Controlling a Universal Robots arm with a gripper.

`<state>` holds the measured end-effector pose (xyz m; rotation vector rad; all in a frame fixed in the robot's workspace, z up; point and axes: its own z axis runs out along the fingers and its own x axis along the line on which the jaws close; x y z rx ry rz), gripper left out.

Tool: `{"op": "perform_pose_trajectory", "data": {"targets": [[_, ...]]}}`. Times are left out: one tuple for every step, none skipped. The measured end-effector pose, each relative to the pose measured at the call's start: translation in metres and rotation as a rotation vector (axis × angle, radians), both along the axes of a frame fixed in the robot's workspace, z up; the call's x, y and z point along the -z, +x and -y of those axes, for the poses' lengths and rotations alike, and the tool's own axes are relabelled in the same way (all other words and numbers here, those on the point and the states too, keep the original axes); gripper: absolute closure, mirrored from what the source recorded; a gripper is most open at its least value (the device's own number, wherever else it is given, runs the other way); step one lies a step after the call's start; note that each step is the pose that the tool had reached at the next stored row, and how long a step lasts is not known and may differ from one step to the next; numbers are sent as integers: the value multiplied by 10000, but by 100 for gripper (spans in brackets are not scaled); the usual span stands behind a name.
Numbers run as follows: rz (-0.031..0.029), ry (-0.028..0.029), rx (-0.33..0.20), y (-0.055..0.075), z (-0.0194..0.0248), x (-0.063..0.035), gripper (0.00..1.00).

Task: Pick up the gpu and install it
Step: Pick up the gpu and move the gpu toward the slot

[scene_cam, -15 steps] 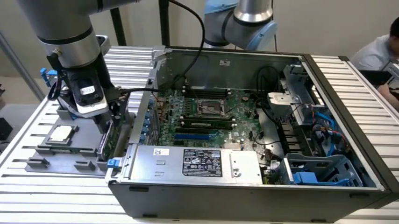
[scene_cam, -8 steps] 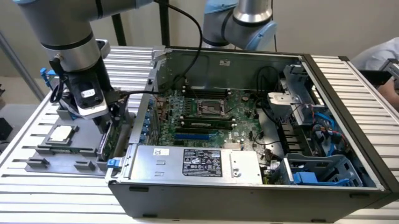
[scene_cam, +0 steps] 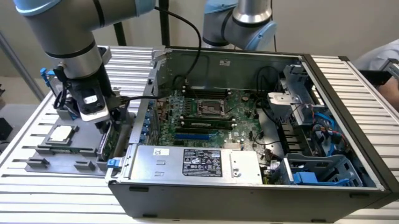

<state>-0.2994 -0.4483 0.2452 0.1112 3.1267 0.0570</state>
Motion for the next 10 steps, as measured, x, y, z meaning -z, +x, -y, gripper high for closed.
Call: {"op": "perform_pose_trajectory", "data": {"targets": [[5, 1, 1, 0, 1, 17, 0], [9, 1, 0, 0, 3, 34, 0], [11, 1, 0, 0, 4, 44, 0], [10, 0, -1, 0, 5, 47, 0], [9, -1, -1, 0, 5, 47, 0], [8, -2, 0, 0, 5, 47, 0], [9, -1, -1, 1, 5, 47, 0], [9, -1, 0, 2, 6, 47, 0], [11, 0, -1, 3, 6, 48, 0], [13, 2, -1, 7, 5, 50, 0]]}}
